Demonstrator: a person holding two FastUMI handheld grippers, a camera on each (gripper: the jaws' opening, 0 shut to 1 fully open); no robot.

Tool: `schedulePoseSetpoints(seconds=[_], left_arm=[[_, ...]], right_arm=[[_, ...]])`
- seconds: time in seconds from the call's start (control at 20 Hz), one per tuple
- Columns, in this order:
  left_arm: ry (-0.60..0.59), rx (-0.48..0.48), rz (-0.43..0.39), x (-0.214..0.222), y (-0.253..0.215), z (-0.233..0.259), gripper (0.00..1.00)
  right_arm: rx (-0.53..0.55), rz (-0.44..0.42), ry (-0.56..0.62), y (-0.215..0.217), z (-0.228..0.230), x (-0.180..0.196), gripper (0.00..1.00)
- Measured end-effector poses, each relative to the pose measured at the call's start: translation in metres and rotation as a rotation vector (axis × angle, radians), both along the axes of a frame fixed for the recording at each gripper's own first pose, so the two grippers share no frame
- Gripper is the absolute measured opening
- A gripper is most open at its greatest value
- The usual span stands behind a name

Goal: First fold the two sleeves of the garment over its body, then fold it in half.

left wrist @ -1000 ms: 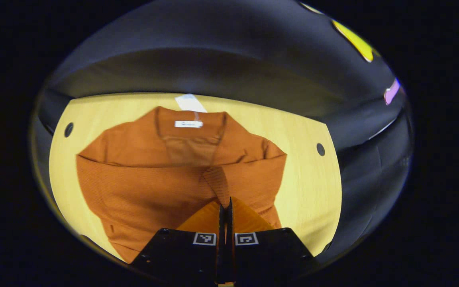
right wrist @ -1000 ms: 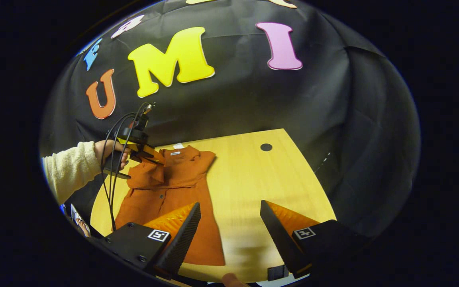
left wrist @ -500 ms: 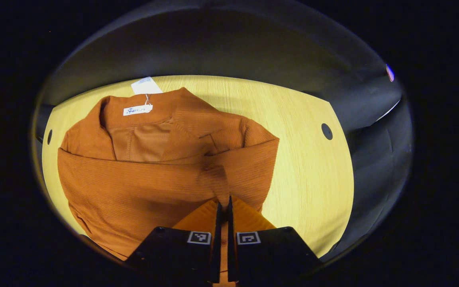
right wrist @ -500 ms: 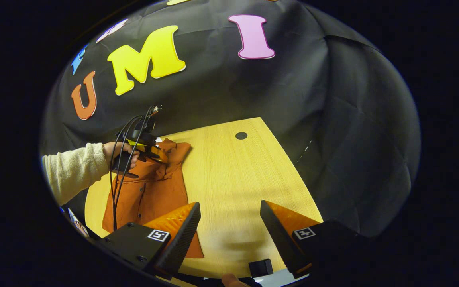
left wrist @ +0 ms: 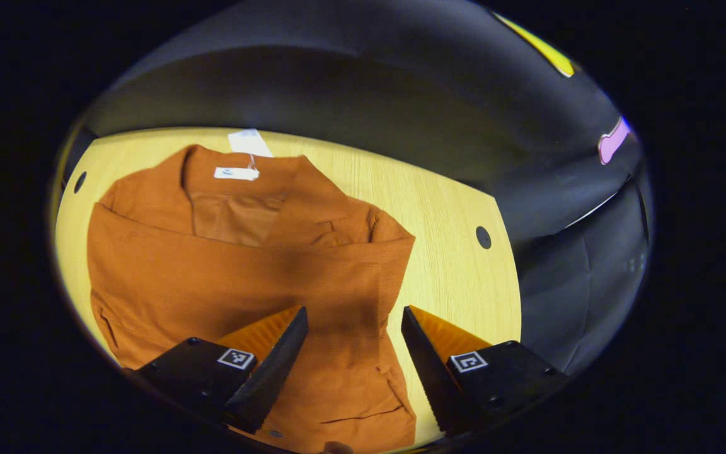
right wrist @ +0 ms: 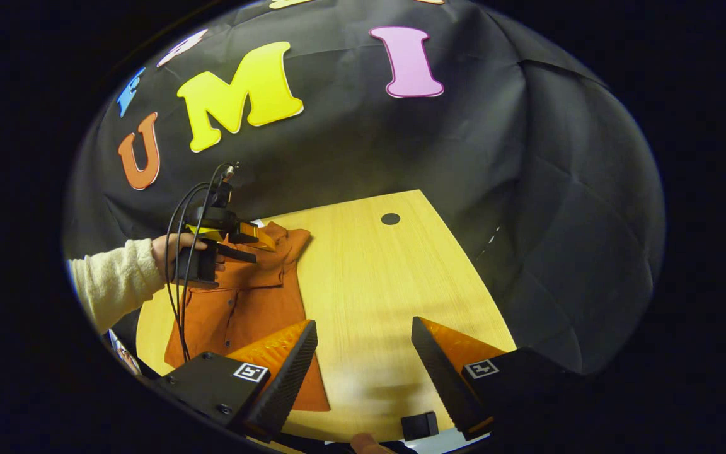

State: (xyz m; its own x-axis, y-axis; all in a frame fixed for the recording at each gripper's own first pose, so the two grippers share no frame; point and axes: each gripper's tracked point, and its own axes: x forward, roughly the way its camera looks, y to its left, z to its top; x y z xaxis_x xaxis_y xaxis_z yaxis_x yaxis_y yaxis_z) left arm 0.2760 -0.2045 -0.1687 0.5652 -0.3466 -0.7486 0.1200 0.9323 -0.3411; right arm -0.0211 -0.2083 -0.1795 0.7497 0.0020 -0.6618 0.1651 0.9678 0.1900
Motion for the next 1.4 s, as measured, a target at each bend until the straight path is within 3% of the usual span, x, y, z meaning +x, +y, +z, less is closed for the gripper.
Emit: schedulePoseSetpoints(seconds=[0.4,0.55,0.7,0.75,1.05,1.25,1.35,1.4], left_arm=[[-0.315,0.176,0.123,-0.075,0.125,0.049,0.99],[-0.361,0.261,0.15,-0.121,0.179,0.049,0.99],[-0.345,0.333,0.174,-0.161,0.221,0.028,0.99],[-0.332,0.336,0.183,-0.174,0.232,0.02,0.99],[-0.273,0.346,0.238,-0.229,0.284,-0.017,0.99],[-0.23,0.363,0.254,-0.256,0.314,-0.036,0.99],[-0.214,0.313,0.24,-0.264,0.318,-0.039,0.99],[-0.191,0.307,0.239,-0.266,0.323,-0.043,0.99]], right_arm=[[0.038,0.094,-0.01,0.071,-0.006,0.012,0.94],[0.018,0.15,0.0,0.103,-0.02,0.011,0.93],[0.001,0.202,0.026,0.133,-0.039,0.005,0.96],[-0.004,0.219,0.035,0.143,-0.046,0.003,0.93],[-0.045,0.27,0.084,0.177,-0.073,0.0,0.96],[-0.048,0.281,0.144,0.179,-0.094,-0.003,0.94],[-0.072,0.288,0.183,0.167,-0.11,-0.008,0.96],[-0.077,0.292,0.207,0.16,-0.118,-0.011,0.93]])
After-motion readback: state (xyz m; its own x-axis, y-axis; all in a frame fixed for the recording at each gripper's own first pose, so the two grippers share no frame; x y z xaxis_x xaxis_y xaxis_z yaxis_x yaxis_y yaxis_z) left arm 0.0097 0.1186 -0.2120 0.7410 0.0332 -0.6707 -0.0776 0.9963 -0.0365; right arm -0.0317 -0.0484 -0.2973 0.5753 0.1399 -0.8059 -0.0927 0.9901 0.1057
